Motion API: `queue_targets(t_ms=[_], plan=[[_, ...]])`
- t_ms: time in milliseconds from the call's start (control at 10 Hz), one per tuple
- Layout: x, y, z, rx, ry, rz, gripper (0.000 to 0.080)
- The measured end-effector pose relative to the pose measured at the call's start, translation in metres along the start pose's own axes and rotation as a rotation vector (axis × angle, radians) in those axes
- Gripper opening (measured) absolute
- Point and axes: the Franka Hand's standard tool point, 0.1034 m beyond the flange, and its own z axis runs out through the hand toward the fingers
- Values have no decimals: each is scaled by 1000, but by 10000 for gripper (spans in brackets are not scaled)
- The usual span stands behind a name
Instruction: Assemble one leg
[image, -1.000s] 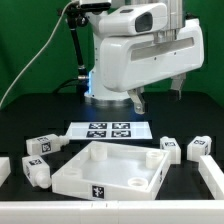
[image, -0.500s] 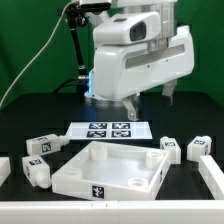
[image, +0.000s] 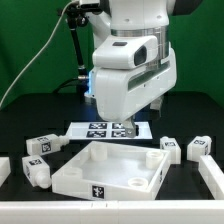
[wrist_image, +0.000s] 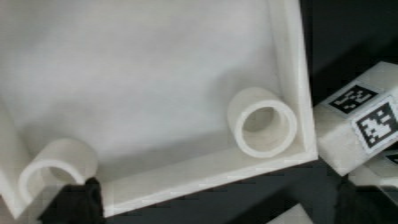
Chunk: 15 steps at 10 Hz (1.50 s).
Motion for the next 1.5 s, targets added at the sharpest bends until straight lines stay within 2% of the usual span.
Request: queue_targets(t_ms=[100, 200, 300, 500, 600, 800, 900, 1000, 1300, 1500], plan=[[-3, 1, 2, -4, 3, -41, 649], [-16, 6, 9, -26, 20, -198, 649], [-29, 5, 16, -16, 14, -212, 649], [-40, 2, 28, -2, 9, -221, 649], [-42, 1, 36, -9, 13, -245, 649], [-45, -9, 55, 4, 4, -316, 649], [-43, -10, 56, -3, 4, -330, 649], [-44, -13, 60, 2, 0, -338, 649], [-53, -19, 80, 36, -9, -327, 649], [-55, -17, 81, 31, -6, -314, 649]])
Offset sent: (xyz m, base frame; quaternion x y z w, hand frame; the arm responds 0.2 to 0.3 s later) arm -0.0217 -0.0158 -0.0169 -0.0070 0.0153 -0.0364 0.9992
